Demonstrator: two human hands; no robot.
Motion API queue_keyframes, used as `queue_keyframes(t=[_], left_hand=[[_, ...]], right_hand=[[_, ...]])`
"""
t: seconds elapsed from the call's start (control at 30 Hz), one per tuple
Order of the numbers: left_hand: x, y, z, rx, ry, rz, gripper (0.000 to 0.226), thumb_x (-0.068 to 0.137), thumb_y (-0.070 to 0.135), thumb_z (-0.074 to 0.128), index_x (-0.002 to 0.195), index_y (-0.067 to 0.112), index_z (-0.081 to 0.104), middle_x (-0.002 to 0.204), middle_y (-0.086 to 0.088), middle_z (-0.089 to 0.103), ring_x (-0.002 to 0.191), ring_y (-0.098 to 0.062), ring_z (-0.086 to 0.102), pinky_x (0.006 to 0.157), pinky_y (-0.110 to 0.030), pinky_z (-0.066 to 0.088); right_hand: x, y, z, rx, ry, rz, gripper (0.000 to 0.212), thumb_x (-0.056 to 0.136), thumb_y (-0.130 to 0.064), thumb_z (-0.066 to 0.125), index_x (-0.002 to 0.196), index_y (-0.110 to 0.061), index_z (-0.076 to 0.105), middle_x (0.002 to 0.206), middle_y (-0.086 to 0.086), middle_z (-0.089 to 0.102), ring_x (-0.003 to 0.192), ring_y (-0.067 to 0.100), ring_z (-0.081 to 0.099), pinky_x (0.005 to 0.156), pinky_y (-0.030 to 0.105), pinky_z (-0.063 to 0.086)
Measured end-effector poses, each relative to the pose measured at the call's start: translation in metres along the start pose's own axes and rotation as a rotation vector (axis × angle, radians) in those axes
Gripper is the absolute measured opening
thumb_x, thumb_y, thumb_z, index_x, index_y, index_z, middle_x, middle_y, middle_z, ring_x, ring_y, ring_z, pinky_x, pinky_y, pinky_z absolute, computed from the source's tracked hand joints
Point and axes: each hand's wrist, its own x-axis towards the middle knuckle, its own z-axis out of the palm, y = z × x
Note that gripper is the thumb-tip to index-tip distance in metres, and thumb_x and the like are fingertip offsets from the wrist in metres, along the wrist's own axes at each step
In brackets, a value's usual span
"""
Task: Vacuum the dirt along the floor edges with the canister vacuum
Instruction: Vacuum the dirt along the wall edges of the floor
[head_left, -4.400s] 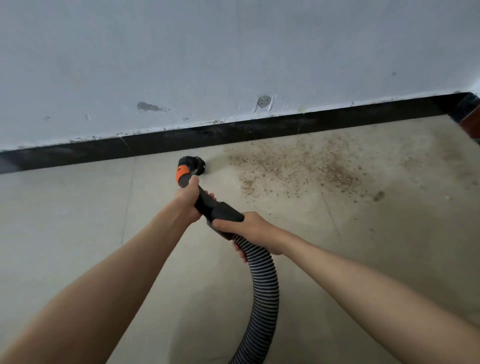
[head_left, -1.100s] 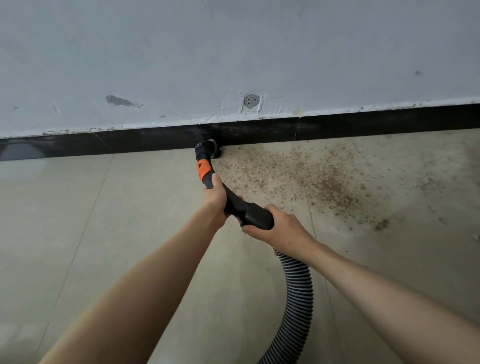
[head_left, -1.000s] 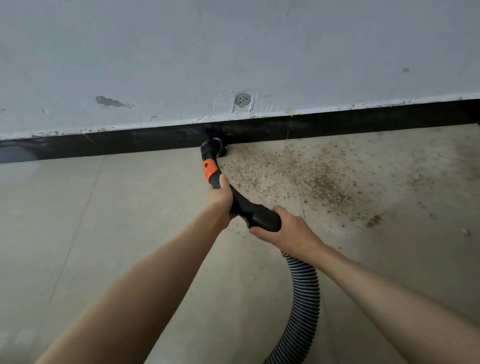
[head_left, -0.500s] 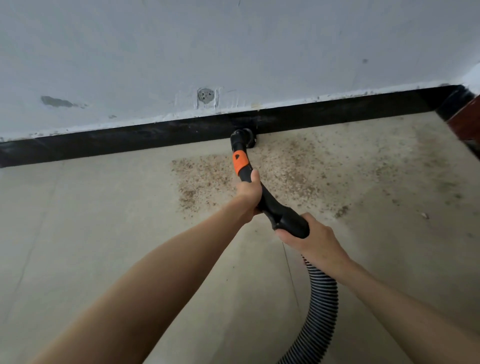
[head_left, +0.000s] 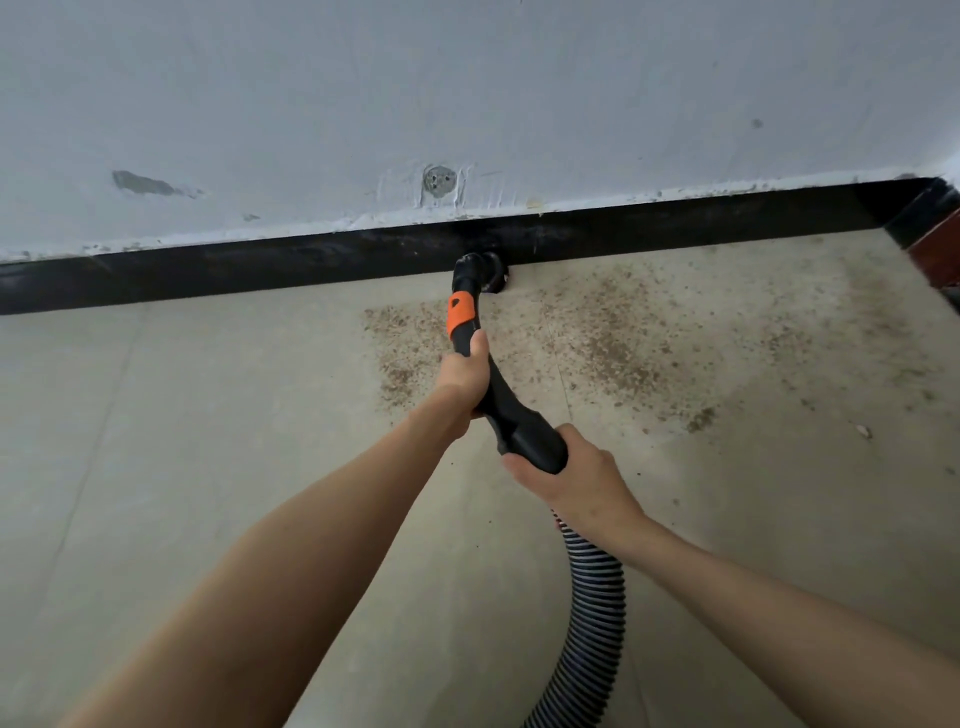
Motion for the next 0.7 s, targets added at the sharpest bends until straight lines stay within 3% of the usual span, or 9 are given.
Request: queue_keyframes(t=[0.17,0.47,0.6,0.7], left_hand=[[0.002,-0.007,-0.055,-0.065,0.101,0.002,0.055,0.097,0.049,0.038,0.125,0.002,0.044,0.117,-0.018,0.058,0.105,-0.036,0.06,0.09,-0.048,0.052],[-0.006,-0.013,-0.139,-0.183,0.215,-0.025,0.058,0.099,0.047,0.036,0.133,0.0,0.037,0.121,-0.021,0.055,0.107,-0.038,0.059,0.09,-0.049,0.051],[-0.015,-0.023,-0.148,-0.14,0.219,-0.026,0.049,0.099,0.045,0.035,0.121,0.002,0.04,0.115,-0.02,0.057,0.103,-0.036,0.06,0.08,-0.045,0.053],[-0.02,-0.029,-0.144,-0.128,0.223,-0.03,0.041,0.099,0.045,0.035,0.112,0.006,0.038,0.12,-0.022,0.056,0.106,-0.037,0.059,0.087,-0.048,0.052]], right_hand=[[0.003,-0.03,0.032,-0.053,-0.109,-0.055,0.046,0.071,-0.069,0.064,0.09,-0.03,0.049,0.082,-0.003,0.063,0.064,0.012,0.064,0.05,0.025,0.05],[0.009,-0.085,0.074,-0.157,-0.245,-0.161,0.055,0.077,-0.066,0.065,0.104,-0.02,0.051,0.091,-0.004,0.059,0.08,0.016,0.063,0.068,0.035,0.055],[-0.006,-0.082,0.086,-0.128,-0.274,-0.147,0.048,0.077,-0.069,0.062,0.091,-0.027,0.046,0.088,-0.005,0.057,0.073,0.01,0.06,0.055,0.026,0.046],[-0.014,-0.075,0.084,-0.121,-0.246,-0.143,0.048,0.076,-0.071,0.061,0.09,-0.027,0.046,0.086,-0.006,0.058,0.073,0.01,0.061,0.056,0.027,0.047]])
